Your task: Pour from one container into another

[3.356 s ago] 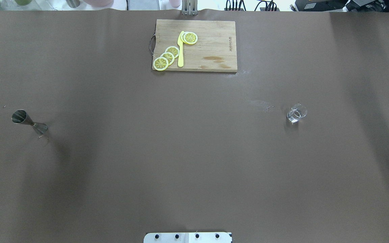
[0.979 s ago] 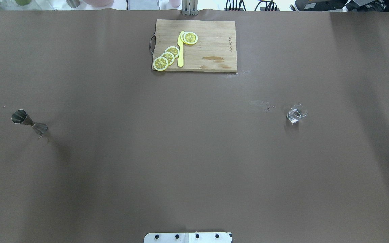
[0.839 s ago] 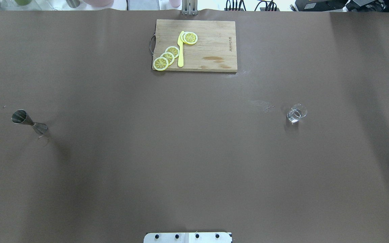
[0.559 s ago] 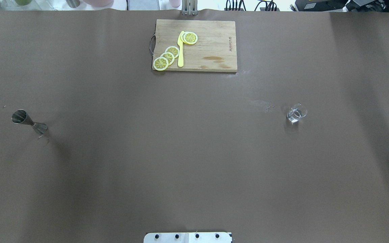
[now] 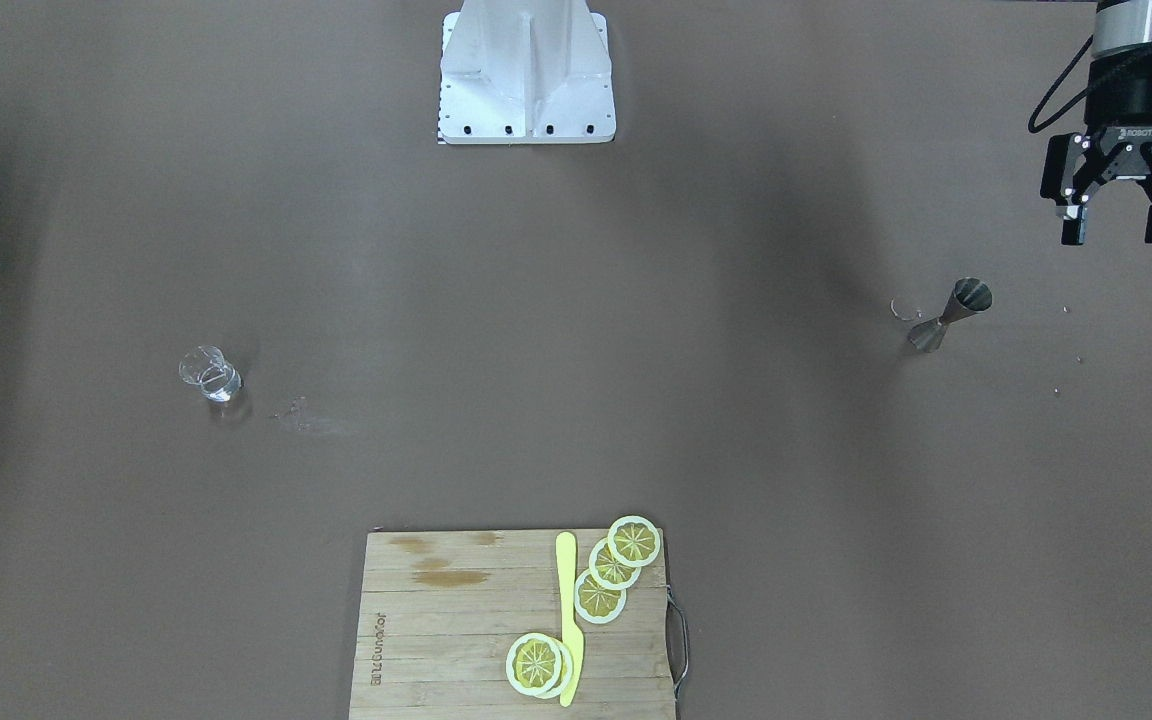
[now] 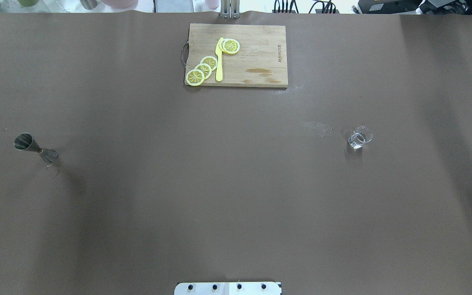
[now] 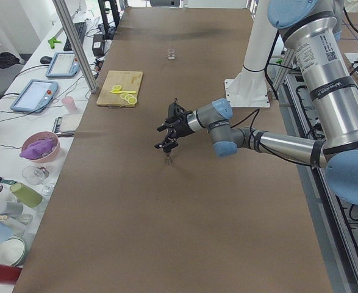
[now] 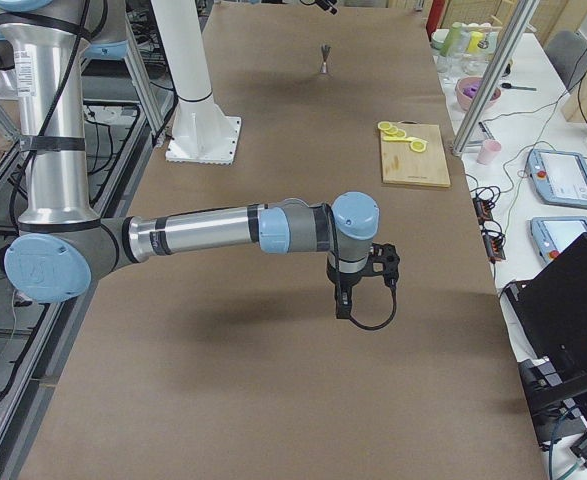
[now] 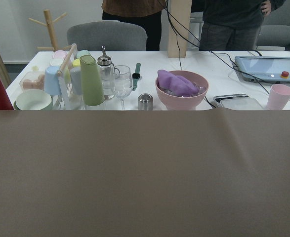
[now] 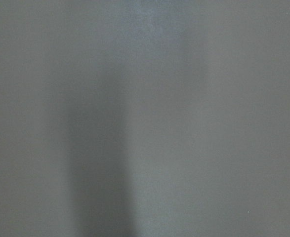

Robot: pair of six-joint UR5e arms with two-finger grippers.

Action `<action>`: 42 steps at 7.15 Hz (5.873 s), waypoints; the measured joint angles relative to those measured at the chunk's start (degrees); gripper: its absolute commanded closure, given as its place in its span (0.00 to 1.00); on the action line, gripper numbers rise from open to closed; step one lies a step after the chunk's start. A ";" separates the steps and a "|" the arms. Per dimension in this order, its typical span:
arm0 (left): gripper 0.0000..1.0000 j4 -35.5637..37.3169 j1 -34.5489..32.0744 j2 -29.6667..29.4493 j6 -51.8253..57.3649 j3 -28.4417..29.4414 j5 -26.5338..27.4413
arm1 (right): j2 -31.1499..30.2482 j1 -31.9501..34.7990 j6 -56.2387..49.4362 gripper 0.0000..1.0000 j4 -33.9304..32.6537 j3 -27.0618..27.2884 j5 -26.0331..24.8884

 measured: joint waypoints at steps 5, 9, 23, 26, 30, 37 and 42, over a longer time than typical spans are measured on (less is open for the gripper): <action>0.06 -7.42 10.48 -0.19 -2.44 5.37 14.80 | 0.58 -4.26 0.05 0.00 0.10 4.61 0.26; 0.06 -14.11 20.53 -3.43 -2.77 13.41 28.78 | 0.28 -12.95 -0.14 0.00 9.52 6.84 -0.08; 0.06 -17.73 27.01 -11.68 -4.15 25.11 39.99 | 4.26 -34.07 -1.18 0.03 43.24 -3.56 -7.95; 0.06 -17.97 27.10 -14.00 -4.47 28.27 40.89 | 5.60 -38.39 3.75 0.02 55.63 -8.53 -11.96; 0.06 -19.10 27.66 -15.79 -4.84 31.41 41.63 | 5.63 -39.91 9.83 0.02 73.58 -15.36 -12.94; 0.07 -20.28 28.50 -18.19 -6.10 35.75 42.92 | 10.35 -40.11 16.60 0.02 96.57 -27.75 -16.50; 0.08 -20.20 28.59 -18.78 -6.65 36.33 43.61 | 10.55 -42.73 15.28 0.02 105.32 -31.12 -20.32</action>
